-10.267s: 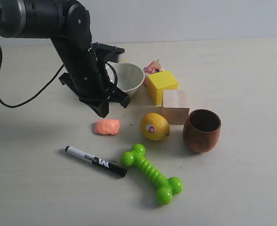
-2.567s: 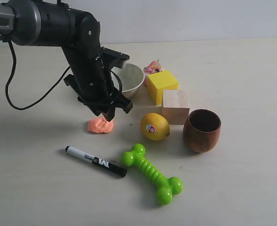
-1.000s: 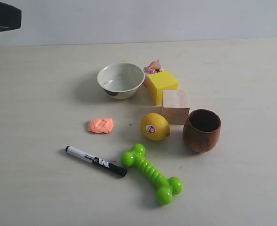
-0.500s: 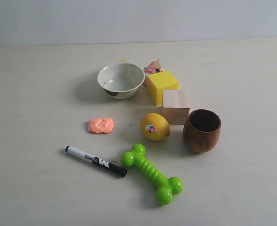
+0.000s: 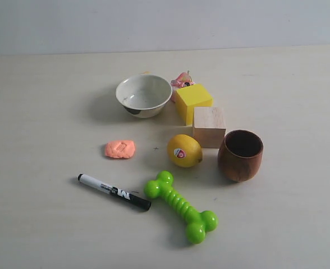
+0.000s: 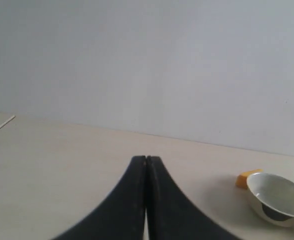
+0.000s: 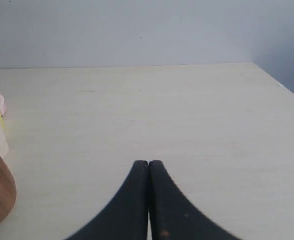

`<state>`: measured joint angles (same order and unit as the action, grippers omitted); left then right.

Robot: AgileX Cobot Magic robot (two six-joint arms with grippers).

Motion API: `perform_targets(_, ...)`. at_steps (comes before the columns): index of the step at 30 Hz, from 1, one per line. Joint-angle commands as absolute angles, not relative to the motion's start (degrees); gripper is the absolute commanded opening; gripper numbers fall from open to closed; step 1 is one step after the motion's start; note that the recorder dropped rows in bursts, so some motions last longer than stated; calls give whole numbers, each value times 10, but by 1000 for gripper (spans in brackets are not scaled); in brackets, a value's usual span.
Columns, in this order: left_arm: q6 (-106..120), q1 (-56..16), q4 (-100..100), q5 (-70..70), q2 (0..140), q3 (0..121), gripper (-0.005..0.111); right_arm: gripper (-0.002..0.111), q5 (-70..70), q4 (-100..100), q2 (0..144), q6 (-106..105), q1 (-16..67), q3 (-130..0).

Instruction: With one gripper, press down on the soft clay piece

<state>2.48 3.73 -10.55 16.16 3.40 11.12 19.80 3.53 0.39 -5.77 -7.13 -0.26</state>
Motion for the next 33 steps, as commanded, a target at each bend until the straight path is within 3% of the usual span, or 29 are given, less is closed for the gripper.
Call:
perform_targets(1,31,17,-108,144,11,59,0,0,193,34,0,-60,-74,0)
perform_targets(7,80,12,-108,144,0,0,0,0,193,34,0,-60,-74,0)
perform_targets(33,93,12,-108,206,0,0,0,0,194,34,0,-60,-74,0)
